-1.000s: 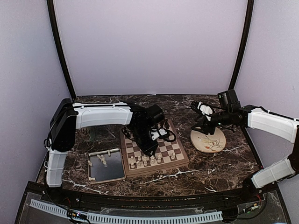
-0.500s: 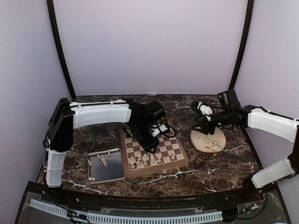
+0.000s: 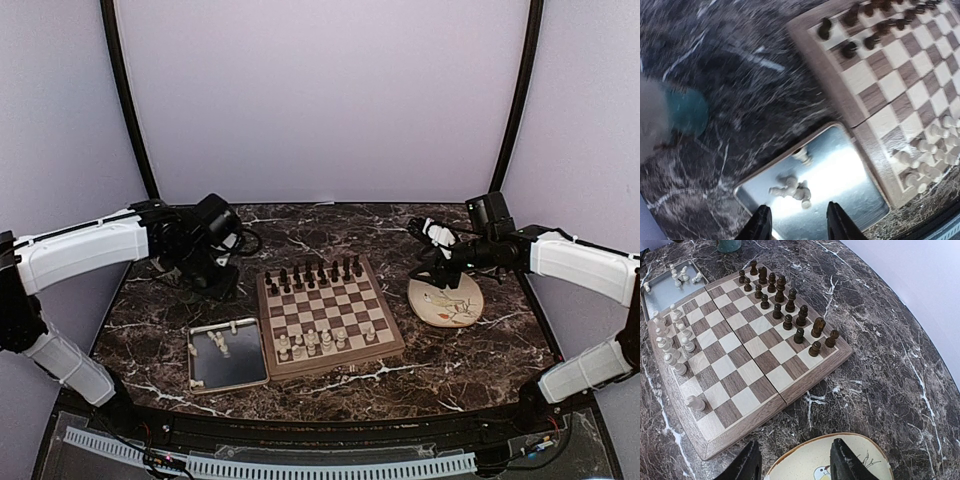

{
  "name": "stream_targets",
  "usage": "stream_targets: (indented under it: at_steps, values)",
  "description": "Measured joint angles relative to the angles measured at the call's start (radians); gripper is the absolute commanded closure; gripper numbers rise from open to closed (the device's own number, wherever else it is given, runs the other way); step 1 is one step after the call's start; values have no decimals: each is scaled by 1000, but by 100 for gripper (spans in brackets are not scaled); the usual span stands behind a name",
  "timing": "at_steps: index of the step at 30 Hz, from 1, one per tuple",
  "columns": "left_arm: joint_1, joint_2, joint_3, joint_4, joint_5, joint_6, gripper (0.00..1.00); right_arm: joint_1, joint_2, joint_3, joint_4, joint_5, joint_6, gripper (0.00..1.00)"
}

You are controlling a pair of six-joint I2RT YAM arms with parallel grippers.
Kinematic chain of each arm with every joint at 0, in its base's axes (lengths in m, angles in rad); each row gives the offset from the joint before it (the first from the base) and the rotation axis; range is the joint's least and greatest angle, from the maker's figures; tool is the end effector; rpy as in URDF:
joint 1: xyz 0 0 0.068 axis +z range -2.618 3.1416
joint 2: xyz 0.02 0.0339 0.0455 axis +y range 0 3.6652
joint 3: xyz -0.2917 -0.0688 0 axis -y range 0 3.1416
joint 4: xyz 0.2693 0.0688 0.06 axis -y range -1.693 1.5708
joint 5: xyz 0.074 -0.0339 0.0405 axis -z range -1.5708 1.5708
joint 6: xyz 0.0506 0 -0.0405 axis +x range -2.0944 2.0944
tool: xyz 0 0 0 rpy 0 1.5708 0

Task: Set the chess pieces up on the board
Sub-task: Pick up the chess pile from the storage box.

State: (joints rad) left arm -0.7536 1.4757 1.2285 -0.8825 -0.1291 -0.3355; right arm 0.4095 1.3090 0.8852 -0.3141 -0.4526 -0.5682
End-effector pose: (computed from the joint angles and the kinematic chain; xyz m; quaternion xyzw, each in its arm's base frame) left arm 0.2386 -0.2150 0.2839 0.1883 0.9555 -0.0593 0.2193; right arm 0.2692 0.1410 0.2588 -0.4987 0.7442 0.1733 0.4092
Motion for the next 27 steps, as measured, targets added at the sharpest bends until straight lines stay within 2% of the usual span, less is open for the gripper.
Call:
stream_targets:
  at_steps: [3, 9, 19, 24, 27]
  values:
    - [81, -69, -119, 2, -12, -68, 59, 0, 0, 0, 0, -1, 0, 52]
    - [124, -74, -223, 29, -10, -128, 58, 12, 10, 24, -36, -26, 10, 53]
    - [193, -59, -314, 134, 19, -172, 56, 300, 196, 278, -142, 1, 18, 54]
    - [218, -63, -371, 206, 69, -225, 55, 365, 265, 331, -192, 19, 2, 54]
    - [220, -56, -397, 242, 111, -247, 59, 394, 277, 332, -210, 32, 0, 54]
